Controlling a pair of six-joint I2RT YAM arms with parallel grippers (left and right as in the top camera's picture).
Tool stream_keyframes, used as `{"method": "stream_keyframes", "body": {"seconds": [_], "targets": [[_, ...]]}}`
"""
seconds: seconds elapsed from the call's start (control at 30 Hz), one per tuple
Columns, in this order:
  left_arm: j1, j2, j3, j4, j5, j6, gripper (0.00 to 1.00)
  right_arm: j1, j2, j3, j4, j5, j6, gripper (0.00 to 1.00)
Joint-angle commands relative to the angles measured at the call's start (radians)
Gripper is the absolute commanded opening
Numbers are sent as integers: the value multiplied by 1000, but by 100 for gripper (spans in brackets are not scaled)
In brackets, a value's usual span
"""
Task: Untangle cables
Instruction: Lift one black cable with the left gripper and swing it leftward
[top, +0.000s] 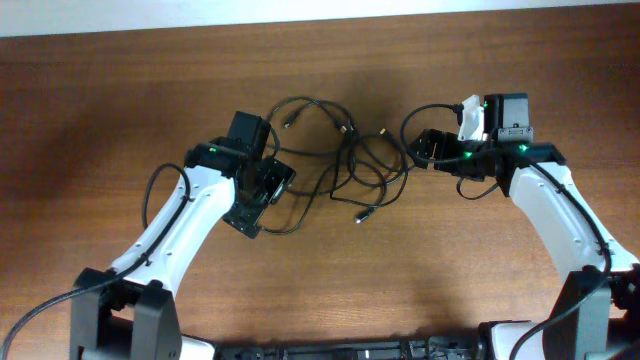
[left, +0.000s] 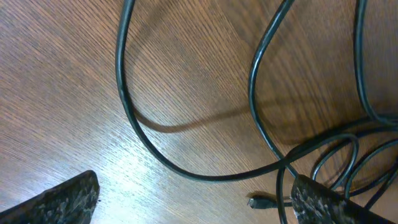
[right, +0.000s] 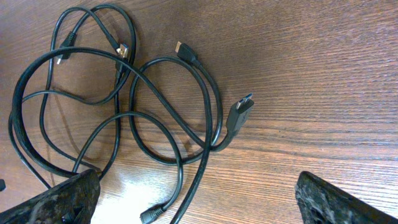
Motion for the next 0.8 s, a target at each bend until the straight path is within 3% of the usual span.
{"method": "stream_keyframes", "body": {"seconds": [0.0,0.07,0.1,0.23,0.4,0.43,0.5,0.57,0.67,0.77], "targets": [[-24,-19,-27,-13,21,-239,99,2,-13,2,3,-9,-11,98],[-89,-19,-65,-11,8,-535,99,2,-13,2,3,-9,-11,98],[-122,-19,-89,1,-33,-593,99,2,-13,2,3,-9,-11,98],[-140,-18,-169,85,-57,-655,100,2,-13,2,3,-9,-11,98],[-140,54,-245,224,-82,-686,86,2,-13,2,3,-9,-11,98],[-140,86,-245,224,-82,-686,78,2,-13,2,3,-9,-11,98],[-140,159,-245,234,-82,-681,40,2,-13,2,3,-9,-11,98],[-129,151,-243,234,-82,-605,0,2,-13,2,3,-9,-11,98],[-33,83,-222,233,-82,-340,0,2,-13,2,3,-9,-11,98],[29,-135,-119,234,-175,108,0,2,-13,2,3,-10,-10,98]]}}
